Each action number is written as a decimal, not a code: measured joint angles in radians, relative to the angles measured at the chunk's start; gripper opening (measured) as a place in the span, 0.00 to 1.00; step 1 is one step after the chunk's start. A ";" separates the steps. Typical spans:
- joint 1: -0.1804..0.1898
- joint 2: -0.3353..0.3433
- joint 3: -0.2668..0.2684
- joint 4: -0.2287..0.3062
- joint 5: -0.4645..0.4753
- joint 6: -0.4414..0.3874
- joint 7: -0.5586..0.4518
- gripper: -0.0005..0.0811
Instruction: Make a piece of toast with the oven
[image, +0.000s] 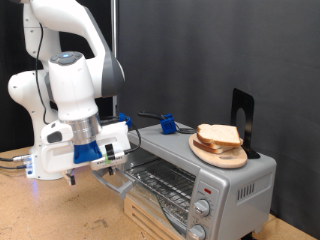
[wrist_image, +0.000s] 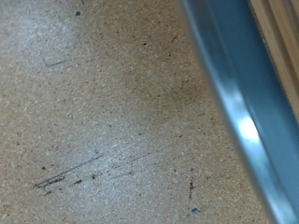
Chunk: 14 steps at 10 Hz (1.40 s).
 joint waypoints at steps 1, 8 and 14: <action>-0.001 0.014 -0.003 0.002 -0.018 0.000 0.001 0.99; -0.031 0.107 -0.044 -0.025 -0.155 0.081 0.032 0.99; -0.041 0.273 -0.036 0.052 -0.060 0.176 0.061 0.99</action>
